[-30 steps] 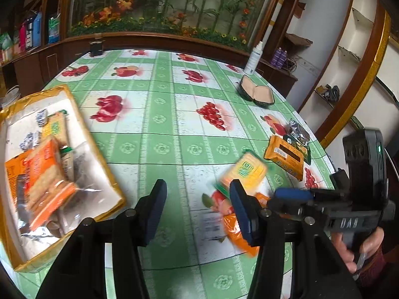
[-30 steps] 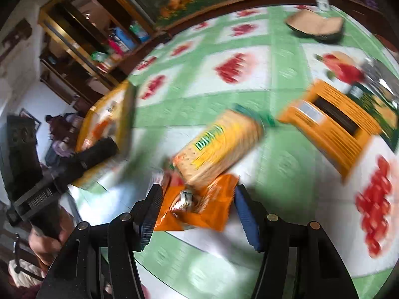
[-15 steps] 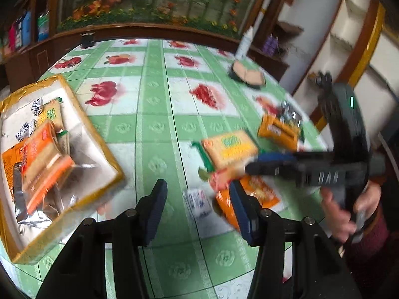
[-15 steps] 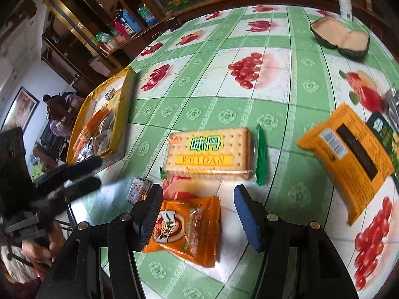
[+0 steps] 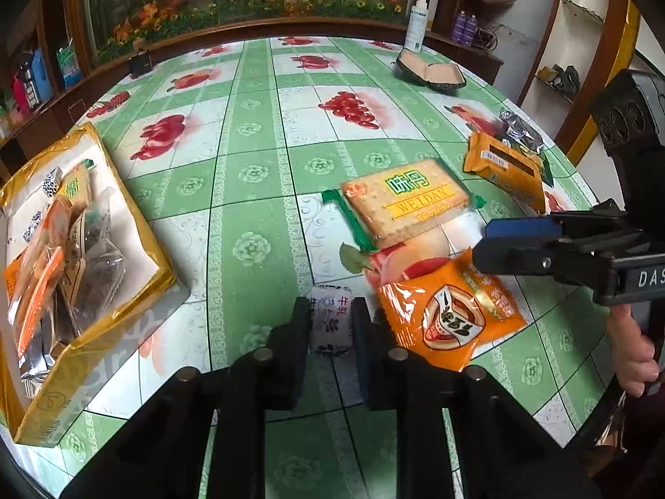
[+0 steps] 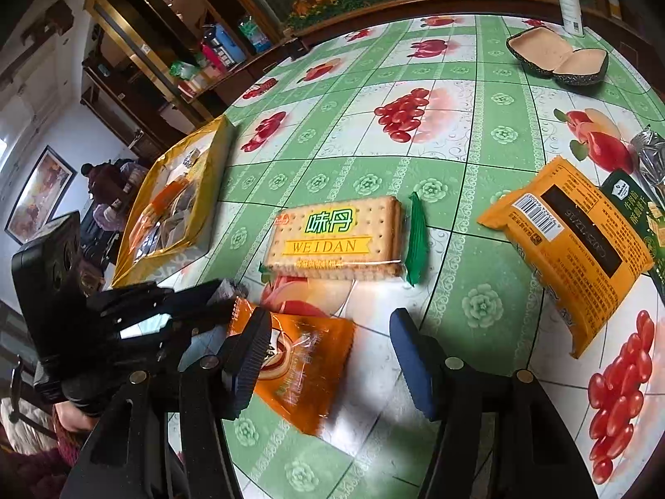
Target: Organize snacks
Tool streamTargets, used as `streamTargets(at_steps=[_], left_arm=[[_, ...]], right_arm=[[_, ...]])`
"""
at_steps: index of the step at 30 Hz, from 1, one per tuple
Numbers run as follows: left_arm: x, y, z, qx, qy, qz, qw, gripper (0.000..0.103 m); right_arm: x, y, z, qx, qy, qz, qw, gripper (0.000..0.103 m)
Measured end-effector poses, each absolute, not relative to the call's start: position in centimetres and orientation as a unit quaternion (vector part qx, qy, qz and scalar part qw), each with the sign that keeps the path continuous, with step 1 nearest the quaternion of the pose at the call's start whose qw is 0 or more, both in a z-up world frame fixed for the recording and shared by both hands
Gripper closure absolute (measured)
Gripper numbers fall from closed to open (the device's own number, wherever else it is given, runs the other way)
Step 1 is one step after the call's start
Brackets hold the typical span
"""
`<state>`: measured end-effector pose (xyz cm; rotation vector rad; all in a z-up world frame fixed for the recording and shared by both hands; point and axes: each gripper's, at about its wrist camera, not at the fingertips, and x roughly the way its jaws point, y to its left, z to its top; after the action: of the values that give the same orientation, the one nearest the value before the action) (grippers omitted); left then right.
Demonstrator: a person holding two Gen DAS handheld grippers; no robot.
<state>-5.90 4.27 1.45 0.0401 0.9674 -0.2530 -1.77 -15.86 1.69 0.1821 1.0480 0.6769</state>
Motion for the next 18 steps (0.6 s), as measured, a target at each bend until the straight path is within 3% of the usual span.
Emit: streamTargets(at_steps=[10, 18], left_arm=[[-6.5, 5.5, 3.1, -0.007, 0.445, -0.130, 0.886, 0.084], [-6.8, 7.4, 4.5, -0.035, 0.428, -0.126, 0.894, 0.084]], right_arm=[[-1.6, -14.1, 1.5, 0.066, 0.485, 0.331, 0.807, 0.039], [-7.2, -11.4, 2.3, -0.075, 0.497, 0.430, 0.750, 0.038]])
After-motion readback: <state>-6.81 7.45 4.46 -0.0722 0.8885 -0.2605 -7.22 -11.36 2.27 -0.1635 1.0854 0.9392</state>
